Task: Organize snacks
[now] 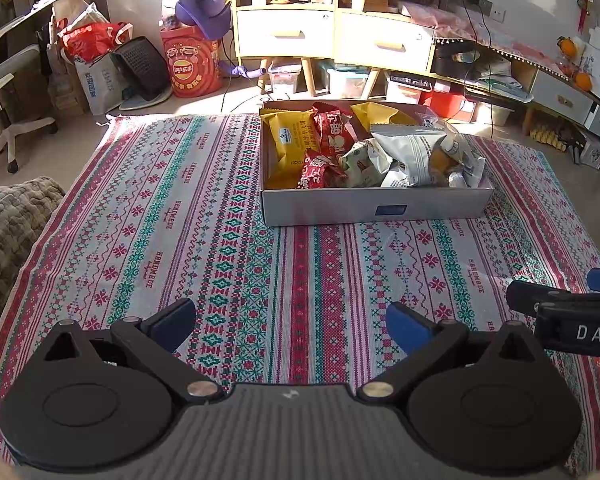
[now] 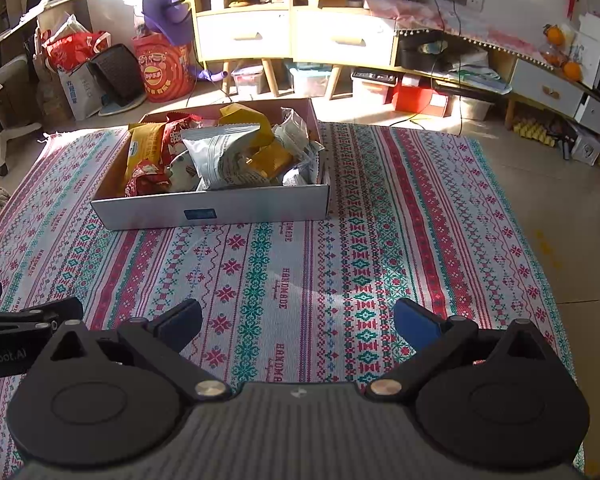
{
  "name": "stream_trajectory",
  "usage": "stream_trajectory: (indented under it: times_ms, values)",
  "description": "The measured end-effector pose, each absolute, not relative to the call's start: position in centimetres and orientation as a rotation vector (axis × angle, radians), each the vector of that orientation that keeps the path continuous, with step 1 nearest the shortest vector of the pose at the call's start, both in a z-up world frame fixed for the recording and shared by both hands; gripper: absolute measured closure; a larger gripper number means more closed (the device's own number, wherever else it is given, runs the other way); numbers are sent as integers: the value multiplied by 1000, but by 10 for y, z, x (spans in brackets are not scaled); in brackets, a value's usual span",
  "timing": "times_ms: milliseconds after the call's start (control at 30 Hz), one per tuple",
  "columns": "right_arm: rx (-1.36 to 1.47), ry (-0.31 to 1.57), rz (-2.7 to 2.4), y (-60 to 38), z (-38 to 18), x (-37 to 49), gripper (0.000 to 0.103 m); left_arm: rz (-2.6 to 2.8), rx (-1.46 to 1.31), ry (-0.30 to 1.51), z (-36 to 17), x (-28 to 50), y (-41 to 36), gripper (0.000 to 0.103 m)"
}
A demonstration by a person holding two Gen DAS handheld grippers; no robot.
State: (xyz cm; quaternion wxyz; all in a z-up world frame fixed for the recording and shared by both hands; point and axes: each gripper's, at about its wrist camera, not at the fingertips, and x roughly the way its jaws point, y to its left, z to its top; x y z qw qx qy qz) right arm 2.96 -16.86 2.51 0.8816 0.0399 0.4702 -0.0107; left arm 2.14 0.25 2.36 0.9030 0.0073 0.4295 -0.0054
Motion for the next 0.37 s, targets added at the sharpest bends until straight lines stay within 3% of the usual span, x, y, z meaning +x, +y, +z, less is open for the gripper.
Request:
stream_trajectory:
  times_ms: [367]
  values:
    - [78,979,-33,-168,23,29,1,-20,19,898,19,19,2,0]
